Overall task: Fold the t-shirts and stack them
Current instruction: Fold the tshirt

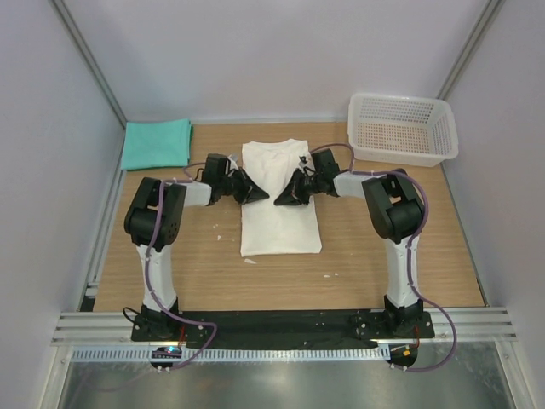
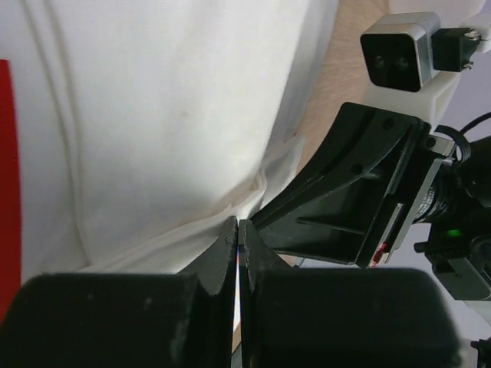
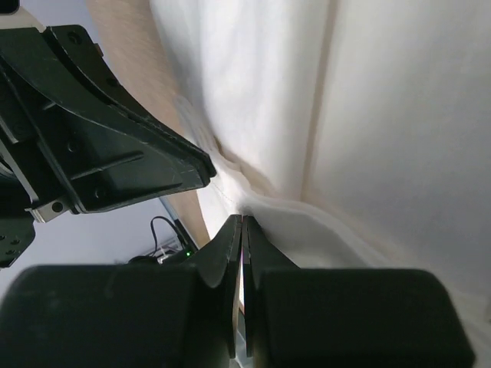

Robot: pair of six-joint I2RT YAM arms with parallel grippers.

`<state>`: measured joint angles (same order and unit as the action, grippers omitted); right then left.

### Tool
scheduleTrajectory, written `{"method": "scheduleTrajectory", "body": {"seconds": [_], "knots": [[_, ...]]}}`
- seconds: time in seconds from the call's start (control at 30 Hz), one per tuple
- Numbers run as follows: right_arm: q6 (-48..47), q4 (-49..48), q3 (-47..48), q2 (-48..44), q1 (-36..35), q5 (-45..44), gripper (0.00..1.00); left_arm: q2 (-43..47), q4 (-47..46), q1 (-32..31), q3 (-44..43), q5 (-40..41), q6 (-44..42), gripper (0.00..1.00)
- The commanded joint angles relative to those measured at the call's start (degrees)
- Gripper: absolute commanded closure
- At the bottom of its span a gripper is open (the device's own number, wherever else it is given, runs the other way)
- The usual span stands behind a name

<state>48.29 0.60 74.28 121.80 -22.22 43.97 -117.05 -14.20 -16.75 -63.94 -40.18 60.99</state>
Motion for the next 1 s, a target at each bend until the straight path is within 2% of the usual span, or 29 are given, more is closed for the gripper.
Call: {"method": "scheduleTrajectory", "body": {"seconds": [0.0,0.13,0.27,0.4,0.53,0.57,0.63,0.77,0.9,0.97], "knots": [[-0.13,-3.41,2.1,2.99,0.86,1.04,0.92,-1.94,6.52,0.23,-2.76,3.7,-5.25,1.0],[-2.32,-1.14,1.74,5.64,2.09,-1.06,0.93,-3.79,13.99,0.4,-3.47,6.08,-9.13,1.0],[-8.12,7.56,1.66,5.91,3.67,-4.68,0.92,-5.03,20.69,0.49,-4.96,8.01,-15.01,1.0],[-12.6,11.77,0.86,3.63,5.6,-5.99,0.83,-4.33,25.53,1.19,-5.49,9.77,-19.85,1.0],[-21.28,20.82,2.62,-0.59,7.71,-9.94,0.76,0.15,30.09,1.2,-6.63,10.13,-23.19,0.92],[-22.88,24.41,3.15,-2.95,8.06,-10.73,0.74,2.94,31.15,1.2,-7.07,10.21,-24.42,0.86],[-26.39,27.86,4.81,-5.59,8.33,-12.84,0.68,6.12,34.3,1.2,-7.86,10.3,-25.39,0.79],[-27.73,33.66,5.26,-12.71,7.63,-13.99,0.63,15.61,37.39,0.85,-8.13,9.43,-26.01,0.68],[-25.62,31.66,-0.69,-18.95,3.51,-10.23,0.6,23.09,37.05,-1.7,-3.66,6.97,-22.95,0.68],[-23.17,25.98,-4.21,-20.19,1.66,-4.78,0.6,24.32,31.97,-3.19,0.2,4.95,-20.14,0.71]]}}
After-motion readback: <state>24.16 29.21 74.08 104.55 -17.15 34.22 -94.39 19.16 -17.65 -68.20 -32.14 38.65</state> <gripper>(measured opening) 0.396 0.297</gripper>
